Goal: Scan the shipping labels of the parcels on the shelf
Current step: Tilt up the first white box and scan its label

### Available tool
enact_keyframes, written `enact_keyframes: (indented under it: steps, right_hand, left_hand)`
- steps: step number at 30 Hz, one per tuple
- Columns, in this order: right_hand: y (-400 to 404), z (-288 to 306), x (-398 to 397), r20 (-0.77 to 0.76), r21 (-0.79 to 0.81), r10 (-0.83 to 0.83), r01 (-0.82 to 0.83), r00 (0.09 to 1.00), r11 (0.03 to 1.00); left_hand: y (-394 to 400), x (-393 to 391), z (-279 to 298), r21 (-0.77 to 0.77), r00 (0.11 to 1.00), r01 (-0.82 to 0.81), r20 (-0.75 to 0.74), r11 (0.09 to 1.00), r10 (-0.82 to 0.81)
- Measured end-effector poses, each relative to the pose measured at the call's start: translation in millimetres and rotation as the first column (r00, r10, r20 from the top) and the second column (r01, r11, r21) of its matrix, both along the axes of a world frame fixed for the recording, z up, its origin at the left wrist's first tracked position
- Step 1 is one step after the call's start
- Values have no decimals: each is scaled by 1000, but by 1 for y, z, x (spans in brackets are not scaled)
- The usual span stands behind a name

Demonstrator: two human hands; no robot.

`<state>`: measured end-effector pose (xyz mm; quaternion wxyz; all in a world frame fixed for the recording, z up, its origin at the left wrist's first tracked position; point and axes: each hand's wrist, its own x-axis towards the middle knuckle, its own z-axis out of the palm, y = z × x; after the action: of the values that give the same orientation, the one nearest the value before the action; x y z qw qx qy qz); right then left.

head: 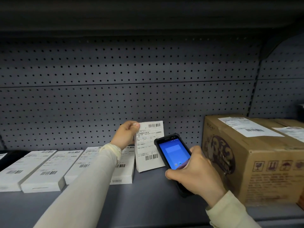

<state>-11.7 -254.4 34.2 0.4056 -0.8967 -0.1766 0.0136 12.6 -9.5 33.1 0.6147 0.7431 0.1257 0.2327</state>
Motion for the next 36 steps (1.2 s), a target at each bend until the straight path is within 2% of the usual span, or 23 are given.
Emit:
enact_keyframes:
  steps: [11, 19, 25, 31, 36]
  right_hand:
    - [-4, -13, 17, -19, 45, -51, 51, 999, 998]
    - [-4, -24, 46, -24, 156, -150, 152, 988, 976]
    - [0, -28, 67, 3, 145, -235, 233, 972, 962]
    - [3, -33, 80, 33, 95, -271, 267, 962, 959]
    - [6, -39, 89, 39, 60, -295, 293, 955, 954]
  left_hand:
    - [-5, 4, 1, 32, 1000, 2, -31, 999, -1]
    - [-2, 10, -7, 23, 968, 67, -243, 997, -60]
    - [-1, 15, -9, 48, 887, 107, -455, 993, -73]
    - [2, 30, -15, 76, 814, 135, -577, 988, -67]
    - [-9, 45, -21, 99, 792, 133, -608, 986, -46]
